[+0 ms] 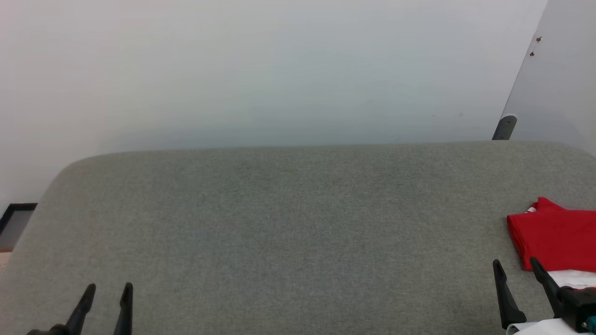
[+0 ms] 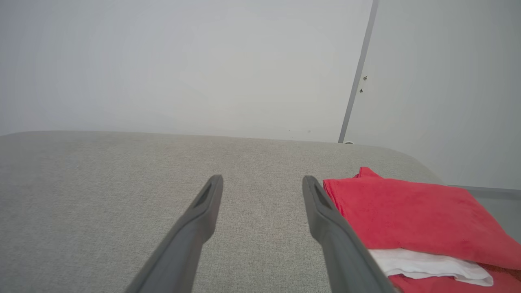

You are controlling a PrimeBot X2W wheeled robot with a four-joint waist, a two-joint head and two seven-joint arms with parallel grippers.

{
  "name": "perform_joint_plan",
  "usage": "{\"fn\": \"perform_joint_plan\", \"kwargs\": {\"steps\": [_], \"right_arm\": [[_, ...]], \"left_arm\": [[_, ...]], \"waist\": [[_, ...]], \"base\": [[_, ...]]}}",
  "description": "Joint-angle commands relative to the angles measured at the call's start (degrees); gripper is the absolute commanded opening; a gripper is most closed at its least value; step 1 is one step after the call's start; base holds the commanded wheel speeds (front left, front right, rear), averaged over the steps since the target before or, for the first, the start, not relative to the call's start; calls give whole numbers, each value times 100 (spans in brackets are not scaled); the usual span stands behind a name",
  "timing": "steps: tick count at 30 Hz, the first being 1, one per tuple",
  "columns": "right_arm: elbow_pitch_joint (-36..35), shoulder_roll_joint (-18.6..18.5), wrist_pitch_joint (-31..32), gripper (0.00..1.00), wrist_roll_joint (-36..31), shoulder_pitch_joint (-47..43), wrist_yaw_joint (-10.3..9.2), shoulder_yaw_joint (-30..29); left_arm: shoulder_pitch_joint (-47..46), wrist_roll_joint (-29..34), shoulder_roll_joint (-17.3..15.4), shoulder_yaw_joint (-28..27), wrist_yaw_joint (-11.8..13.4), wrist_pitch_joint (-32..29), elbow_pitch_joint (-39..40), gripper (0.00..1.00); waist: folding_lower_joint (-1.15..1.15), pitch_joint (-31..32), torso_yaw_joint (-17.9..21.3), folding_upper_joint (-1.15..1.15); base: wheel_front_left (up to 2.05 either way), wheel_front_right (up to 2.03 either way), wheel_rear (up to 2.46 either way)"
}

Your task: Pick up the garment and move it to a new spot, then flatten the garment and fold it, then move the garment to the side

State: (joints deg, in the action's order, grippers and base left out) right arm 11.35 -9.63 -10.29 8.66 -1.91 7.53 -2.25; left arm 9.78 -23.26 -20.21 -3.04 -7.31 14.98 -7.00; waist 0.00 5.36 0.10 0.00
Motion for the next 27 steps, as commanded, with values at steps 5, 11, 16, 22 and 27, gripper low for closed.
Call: {"fn": "perform_joint_plan", "kwargs": {"steps": [5,11,16,22,27], "right_arm": [[-68,37,43,100,-55,-80,-8,-18],[70,73,77,0,-22,-42,0,4],[179,126,211,0,434,26,0,-63],[167,172,327,0,1110,84,-1,-82],[157,206,412,0,1637,130,-1,-94]], "left_arm": [[58,-3,-12,36,-16,20,31,100],[34,4,114,93,1,-19,-107,0],[-42,-386,256,86,0,-150,-187,0],[-179,-936,378,47,-2,-319,-228,0],[-285,-1366,474,17,-3,-451,-261,0]], "waist": [[0,-32,-15,0],[0,-58,-25,0],[0,-74,-24,0],[0,-97,-23,0],[0,-117,-23,0]], "base": [[0,0,0],[0,0,0],[0,0,0],[0,0,0],[0,0,0]]}}
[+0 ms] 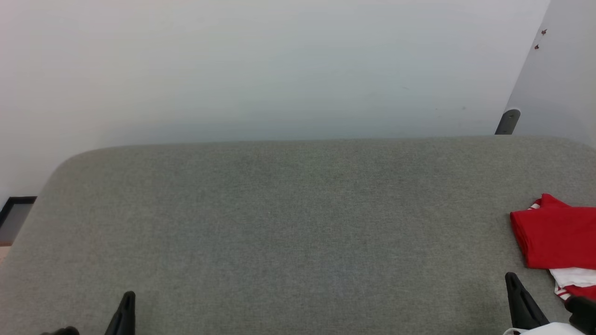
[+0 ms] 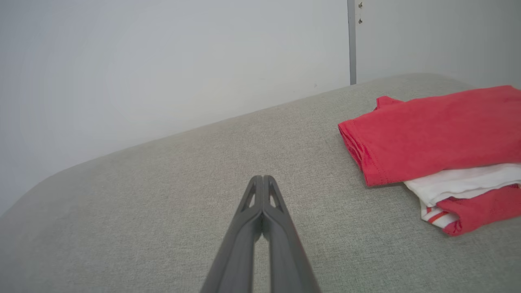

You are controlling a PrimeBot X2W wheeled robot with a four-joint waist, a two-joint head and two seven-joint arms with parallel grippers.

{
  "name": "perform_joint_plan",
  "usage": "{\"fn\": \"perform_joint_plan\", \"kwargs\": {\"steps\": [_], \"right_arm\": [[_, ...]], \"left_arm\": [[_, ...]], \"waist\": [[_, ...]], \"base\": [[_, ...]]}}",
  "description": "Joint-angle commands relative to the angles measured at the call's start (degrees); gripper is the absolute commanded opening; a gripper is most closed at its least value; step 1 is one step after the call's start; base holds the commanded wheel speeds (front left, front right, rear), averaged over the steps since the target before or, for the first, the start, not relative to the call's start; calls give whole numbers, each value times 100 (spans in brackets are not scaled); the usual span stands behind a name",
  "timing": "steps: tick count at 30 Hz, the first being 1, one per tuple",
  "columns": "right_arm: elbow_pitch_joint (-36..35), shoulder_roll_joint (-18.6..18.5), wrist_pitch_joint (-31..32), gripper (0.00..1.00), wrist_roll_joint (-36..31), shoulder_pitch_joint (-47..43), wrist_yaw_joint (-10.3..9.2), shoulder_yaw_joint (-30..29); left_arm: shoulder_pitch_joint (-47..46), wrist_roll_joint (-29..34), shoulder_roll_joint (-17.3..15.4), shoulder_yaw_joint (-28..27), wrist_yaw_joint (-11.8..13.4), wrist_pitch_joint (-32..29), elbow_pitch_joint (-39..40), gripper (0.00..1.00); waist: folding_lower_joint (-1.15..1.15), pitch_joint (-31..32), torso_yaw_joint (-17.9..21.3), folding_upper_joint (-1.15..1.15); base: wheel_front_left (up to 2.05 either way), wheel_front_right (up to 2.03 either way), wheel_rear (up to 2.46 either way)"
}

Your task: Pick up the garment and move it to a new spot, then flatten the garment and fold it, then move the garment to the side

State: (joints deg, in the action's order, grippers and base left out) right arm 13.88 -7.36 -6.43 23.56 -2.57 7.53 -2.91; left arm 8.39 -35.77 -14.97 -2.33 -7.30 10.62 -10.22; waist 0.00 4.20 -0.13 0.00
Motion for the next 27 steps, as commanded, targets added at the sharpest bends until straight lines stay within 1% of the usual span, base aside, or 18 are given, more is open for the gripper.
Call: {"fn": "perform_joint_plan", "kwargs": {"steps": [1,18,27], "right_arm": [[-97,-14,43,0,249,207,-1,-32],[-84,93,330,0,1806,372,-2,-107],[-74,139,450,0,2438,436,-2,-141]], "left_arm": [[-167,-200,-32,-59,-4,-39,54,0],[-481,-1478,256,-147,-9,-431,-42,0],[-608,-2001,374,-183,-11,-595,-83,0]], "waist": [[0,-5,0,0],[0,-73,2,0],[0,-105,3,0]], "base": [[0,0,0],[0,0,0],[0,0,0]]}}
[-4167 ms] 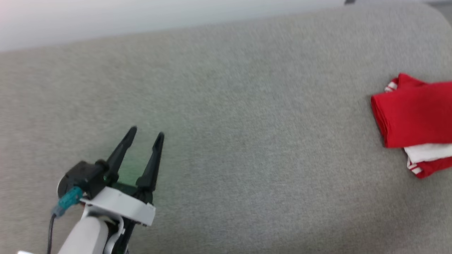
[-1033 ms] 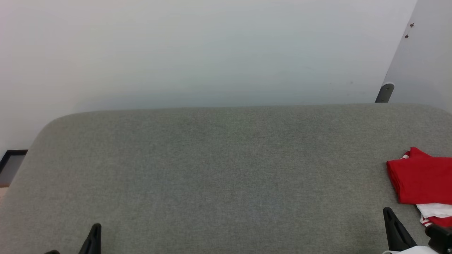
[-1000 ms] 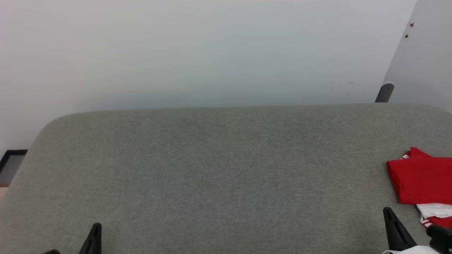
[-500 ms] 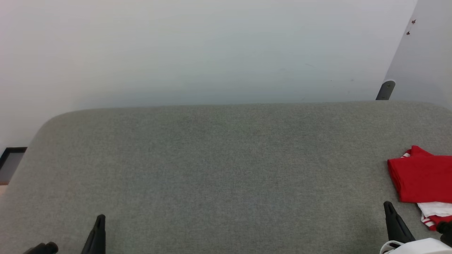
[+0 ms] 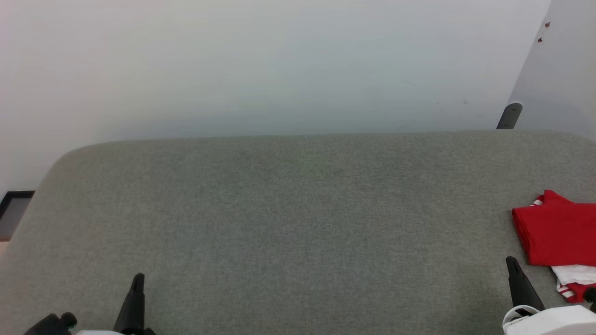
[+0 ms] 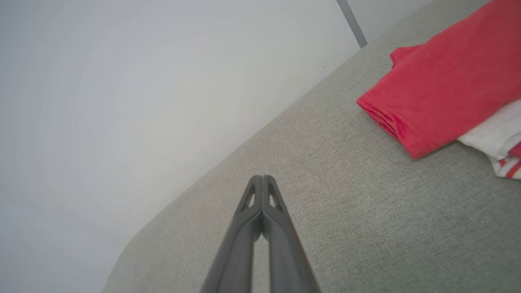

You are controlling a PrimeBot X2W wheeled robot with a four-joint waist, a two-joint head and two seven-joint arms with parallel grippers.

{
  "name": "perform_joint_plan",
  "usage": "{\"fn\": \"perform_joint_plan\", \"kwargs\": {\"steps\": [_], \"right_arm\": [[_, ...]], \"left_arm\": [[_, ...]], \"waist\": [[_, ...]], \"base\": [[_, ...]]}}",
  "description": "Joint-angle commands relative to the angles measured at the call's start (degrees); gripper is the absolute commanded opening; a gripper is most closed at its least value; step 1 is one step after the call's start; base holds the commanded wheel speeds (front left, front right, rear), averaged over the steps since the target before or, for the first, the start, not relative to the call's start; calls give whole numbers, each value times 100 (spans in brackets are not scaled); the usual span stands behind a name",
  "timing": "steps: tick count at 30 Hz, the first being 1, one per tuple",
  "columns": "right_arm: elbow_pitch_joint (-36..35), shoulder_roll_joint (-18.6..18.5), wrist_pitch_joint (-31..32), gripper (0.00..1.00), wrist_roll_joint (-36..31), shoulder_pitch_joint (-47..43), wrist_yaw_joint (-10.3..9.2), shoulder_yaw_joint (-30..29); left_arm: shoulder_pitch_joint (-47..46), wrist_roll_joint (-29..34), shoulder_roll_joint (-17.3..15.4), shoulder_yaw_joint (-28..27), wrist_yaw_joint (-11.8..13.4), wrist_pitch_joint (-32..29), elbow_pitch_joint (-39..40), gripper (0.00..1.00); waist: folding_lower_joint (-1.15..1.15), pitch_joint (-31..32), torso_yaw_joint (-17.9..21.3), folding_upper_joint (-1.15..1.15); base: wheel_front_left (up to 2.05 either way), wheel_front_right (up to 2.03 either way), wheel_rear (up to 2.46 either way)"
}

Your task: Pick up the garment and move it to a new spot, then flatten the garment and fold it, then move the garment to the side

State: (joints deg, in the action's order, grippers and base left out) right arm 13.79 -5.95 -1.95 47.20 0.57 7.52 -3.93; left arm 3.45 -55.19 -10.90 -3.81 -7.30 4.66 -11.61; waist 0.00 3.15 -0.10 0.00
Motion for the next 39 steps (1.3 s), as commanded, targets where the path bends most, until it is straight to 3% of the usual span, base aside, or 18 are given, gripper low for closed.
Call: {"fn": "perform_joint_plan", "kwargs": {"steps": [1,39], "right_arm": [[-64,5,15,0,152,130,-1,-43],[-21,175,483,0,2551,394,-3,-172]], "left_arm": [[-131,-121,-18,-41,-11,-15,50,0],[-621,-2097,435,-176,-22,-629,-110,0]], "waist": [[0,-3,0,0],[0,-153,5,0]], "base": [[0,0,0],[0,0,0]]}}
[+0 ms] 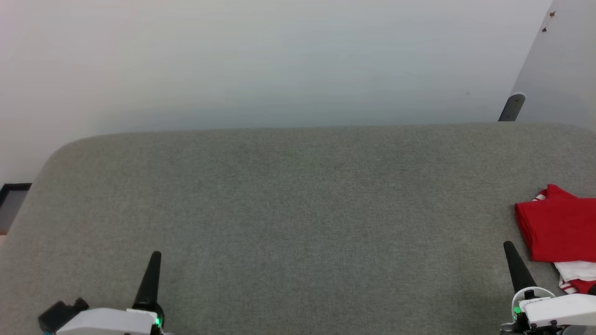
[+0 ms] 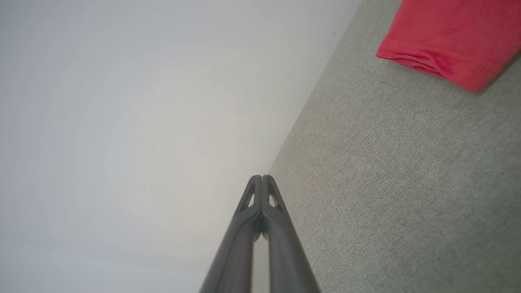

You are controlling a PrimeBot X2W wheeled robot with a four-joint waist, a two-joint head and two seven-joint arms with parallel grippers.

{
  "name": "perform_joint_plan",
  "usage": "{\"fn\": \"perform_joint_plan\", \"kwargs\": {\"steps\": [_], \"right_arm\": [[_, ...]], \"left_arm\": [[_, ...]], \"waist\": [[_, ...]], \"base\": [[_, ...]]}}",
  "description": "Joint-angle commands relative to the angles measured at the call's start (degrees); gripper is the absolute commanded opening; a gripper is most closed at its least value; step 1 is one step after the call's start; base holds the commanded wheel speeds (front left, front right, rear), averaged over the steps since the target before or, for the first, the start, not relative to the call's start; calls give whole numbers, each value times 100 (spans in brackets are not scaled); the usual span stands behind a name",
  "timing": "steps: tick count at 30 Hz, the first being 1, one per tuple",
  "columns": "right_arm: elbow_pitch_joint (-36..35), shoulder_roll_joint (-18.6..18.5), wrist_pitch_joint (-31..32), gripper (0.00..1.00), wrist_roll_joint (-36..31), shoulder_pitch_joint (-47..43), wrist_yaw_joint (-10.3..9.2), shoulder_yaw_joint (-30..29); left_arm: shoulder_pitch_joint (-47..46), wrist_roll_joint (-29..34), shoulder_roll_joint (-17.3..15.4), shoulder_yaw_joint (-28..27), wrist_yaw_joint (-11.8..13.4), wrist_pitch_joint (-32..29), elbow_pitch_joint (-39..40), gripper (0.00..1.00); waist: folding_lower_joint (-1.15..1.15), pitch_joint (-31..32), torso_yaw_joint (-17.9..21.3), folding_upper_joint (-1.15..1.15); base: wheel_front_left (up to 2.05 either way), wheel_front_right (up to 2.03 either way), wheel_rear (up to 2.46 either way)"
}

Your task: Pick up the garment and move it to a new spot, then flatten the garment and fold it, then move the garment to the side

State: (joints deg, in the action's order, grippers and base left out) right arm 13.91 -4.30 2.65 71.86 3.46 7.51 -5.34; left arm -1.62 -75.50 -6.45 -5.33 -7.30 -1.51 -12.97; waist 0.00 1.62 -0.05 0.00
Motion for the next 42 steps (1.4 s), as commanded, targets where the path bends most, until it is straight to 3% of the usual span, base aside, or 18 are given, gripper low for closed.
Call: {"fn": "perform_joint_plan", "kwargs": {"steps": [1,42], "right_arm": [[-31,14,29,0,142,113,-2,-33],[10,145,381,0,1951,305,-2,-121]], "left_arm": [[-121,-108,-1,-27,-22,-30,24,0],[-473,-1593,348,-129,-32,-494,-108,0]], "waist": [[0,-5,0,0],[0,-163,5,0]], "base": [[0,0,0],[0,0,0]]}}
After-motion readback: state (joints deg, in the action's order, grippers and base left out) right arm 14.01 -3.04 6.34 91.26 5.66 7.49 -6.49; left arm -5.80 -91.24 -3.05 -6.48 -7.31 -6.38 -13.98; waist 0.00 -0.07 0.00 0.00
